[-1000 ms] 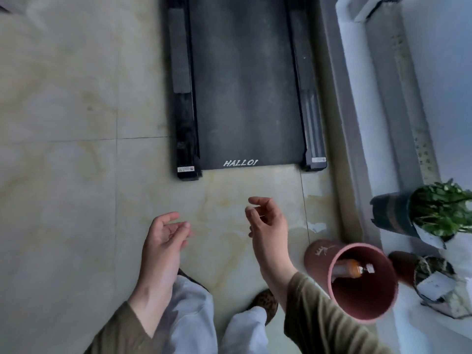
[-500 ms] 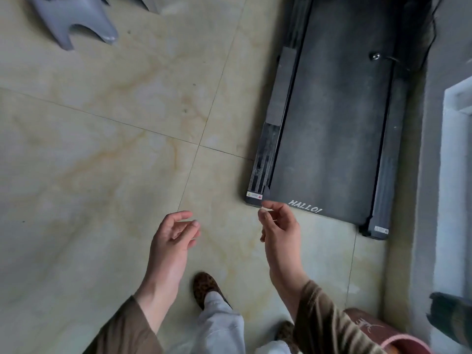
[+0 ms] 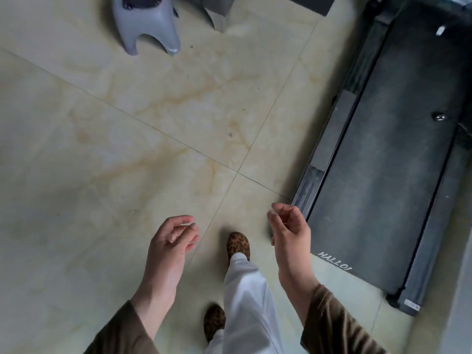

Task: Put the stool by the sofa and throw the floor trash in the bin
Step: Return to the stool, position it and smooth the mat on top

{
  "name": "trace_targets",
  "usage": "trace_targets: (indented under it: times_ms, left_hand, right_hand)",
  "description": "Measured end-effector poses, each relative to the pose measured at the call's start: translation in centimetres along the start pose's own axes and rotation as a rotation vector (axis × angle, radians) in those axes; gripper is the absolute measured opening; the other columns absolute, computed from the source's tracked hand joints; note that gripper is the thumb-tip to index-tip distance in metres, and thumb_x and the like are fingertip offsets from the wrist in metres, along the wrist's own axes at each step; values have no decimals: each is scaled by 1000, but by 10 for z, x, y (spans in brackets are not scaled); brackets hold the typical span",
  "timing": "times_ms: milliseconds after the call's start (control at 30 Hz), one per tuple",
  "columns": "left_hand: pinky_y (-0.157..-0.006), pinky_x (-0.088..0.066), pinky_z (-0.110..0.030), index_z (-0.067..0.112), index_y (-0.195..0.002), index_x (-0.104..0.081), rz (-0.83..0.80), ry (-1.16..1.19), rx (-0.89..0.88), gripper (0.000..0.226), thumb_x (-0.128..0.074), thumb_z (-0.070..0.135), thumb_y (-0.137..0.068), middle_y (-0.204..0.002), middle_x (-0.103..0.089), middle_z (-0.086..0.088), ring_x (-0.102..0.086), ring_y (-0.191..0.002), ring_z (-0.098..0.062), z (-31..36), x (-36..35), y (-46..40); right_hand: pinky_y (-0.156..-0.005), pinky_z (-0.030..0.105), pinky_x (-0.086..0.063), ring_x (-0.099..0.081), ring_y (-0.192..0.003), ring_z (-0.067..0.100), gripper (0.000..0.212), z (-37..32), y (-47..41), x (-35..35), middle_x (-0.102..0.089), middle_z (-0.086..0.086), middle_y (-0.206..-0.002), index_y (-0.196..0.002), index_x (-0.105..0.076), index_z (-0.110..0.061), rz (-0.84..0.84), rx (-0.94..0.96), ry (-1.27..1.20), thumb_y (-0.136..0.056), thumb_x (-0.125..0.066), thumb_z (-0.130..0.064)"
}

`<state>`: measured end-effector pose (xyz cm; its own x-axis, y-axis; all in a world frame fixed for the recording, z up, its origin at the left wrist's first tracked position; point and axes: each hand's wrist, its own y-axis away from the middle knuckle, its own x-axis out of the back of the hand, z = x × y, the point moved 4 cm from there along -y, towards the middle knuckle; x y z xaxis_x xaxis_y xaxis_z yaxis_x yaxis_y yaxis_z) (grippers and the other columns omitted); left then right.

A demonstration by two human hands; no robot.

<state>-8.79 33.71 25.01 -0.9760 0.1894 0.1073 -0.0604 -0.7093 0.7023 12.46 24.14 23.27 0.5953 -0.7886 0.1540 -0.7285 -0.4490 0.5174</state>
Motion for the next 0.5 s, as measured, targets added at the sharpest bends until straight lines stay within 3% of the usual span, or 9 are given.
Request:
trace_targets:
  times_ms: [367,500]
  left_hand:
    - [-77,-54,-27,15,-100,-70,94,91,-28,12,-65,4,-97,-83,-71,-3,-67,-81,-20,85,14,-92]
    - [-83,-56,-34,14,-102,-70,132,137,-6,13,-67,3,-96,-80,-75,-2,-69,-82,-22,110,36,-122]
  right_hand:
    - [-54,31,-35,-40,-52,13,14,-69,-89,-103,-52,-2,-64,-102,-69,-15,-119,32,141,-92,-67,-6]
    - [-53,30,-35,-39,-51,15,14,-85,-108,-154,-51,-2,-62,-101,-69,-14,-137,28,197,-91,-66,-5]
